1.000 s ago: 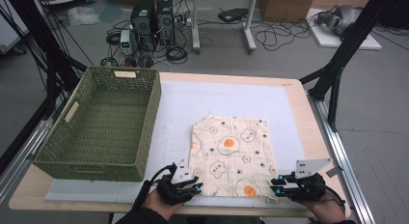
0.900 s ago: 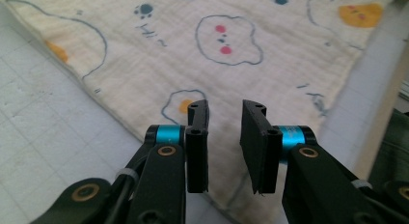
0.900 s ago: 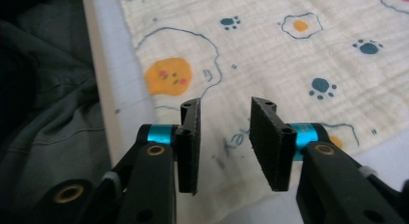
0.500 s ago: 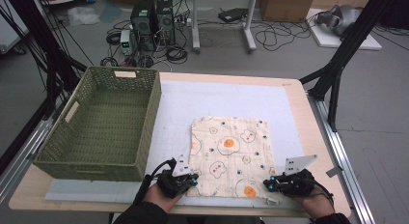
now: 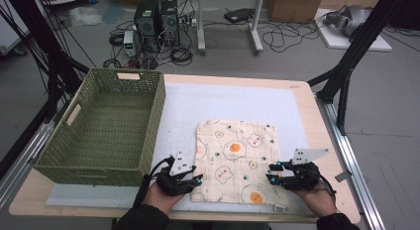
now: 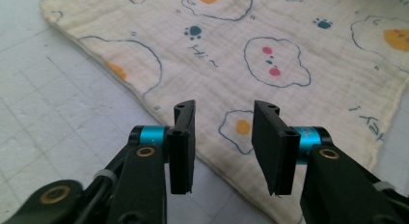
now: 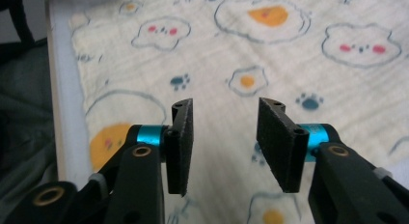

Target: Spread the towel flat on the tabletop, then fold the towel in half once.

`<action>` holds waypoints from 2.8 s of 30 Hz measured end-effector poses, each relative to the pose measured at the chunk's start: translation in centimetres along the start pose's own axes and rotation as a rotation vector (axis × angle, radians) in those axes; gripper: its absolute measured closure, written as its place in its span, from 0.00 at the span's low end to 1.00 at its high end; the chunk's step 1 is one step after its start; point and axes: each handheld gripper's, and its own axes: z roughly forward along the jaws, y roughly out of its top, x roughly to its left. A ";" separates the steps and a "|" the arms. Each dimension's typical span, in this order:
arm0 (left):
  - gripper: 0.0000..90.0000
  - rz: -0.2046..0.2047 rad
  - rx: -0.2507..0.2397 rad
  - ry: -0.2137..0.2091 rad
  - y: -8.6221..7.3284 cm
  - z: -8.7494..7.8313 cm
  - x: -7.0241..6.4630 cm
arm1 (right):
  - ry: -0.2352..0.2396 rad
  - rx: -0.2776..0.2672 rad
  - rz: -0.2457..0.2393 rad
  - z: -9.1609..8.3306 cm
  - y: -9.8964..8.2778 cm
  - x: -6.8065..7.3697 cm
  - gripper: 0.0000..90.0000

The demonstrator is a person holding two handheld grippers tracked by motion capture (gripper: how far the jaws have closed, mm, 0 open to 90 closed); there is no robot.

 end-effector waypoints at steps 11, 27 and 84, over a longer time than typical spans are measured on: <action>0.59 0.001 -0.028 -0.005 0.2 -0.4 0.2 | -0.035 -0.044 -0.010 1.9 2.1 -0.2 0.50; 0.54 0.021 -0.039 -0.015 0.3 -0.1 -0.4 | -0.078 -0.023 -0.023 2.2 1.8 0.0 0.40; 0.55 0.019 -0.035 0.032 1.7 0.8 -0.4 | -0.096 -0.005 -0.054 1.1 1.6 -1.2 0.43</action>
